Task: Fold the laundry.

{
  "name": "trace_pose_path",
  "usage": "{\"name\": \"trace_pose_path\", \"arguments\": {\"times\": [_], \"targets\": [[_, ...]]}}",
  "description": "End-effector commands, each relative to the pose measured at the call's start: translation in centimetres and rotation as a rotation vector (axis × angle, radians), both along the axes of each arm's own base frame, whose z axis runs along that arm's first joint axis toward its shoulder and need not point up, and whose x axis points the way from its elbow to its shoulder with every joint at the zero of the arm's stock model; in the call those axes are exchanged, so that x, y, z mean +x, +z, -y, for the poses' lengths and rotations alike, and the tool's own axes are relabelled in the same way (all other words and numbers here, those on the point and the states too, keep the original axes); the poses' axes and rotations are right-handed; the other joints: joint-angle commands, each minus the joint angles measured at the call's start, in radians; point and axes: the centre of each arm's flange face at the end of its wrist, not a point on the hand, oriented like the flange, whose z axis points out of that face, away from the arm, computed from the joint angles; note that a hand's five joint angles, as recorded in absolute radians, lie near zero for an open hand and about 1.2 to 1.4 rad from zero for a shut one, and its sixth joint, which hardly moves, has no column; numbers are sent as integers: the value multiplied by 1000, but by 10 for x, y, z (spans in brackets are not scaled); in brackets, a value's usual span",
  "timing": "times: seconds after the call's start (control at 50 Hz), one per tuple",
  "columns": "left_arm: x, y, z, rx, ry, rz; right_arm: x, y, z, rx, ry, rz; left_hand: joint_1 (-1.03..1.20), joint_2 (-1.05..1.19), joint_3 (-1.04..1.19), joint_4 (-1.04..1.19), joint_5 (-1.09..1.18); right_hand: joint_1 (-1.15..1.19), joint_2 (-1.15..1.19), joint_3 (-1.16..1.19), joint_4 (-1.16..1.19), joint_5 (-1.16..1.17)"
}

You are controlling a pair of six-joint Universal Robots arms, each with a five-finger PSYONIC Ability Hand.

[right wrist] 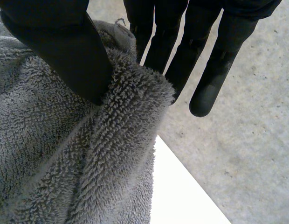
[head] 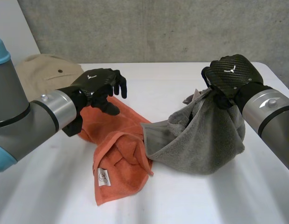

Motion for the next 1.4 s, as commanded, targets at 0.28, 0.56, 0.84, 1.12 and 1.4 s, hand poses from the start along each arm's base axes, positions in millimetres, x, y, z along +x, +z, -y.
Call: {"name": "trace_pose_path", "arguments": {"times": [0.28, 0.56, 0.84, 1.12, 1.4], "targets": [[-11, -96, -18, 56, 37, 215, -14, -71, 2, 119, -28, -62, -472, -475, -486, -478, -480, -837, -934, -948, -957, -882], [-21, -88, 9, -18, 44, 228, -30, -70, 9, 113, -71, -27, 596, 593, 583, 590, 589, -905, -1002, -1016, -1025, -950], [76, 103, 165, -649, 496, 37, -31, -63, 11, 79, -71, -36, 596, 593, 583, 590, 589, -905, -1002, -1016, -1025, -950], [129, 38, 251, -681, 670, 206, -29, -68, 8, 98, -65, -42, 596, 593, 583, 590, 589, -905, -1002, -1016, -1025, -950], [81, 35, 186, -626, 521, 205, -36, -56, 16, 68, -82, -17, -626, -628, -639, -631, -633, -905, -1002, -1016, -1025, -950]]}}
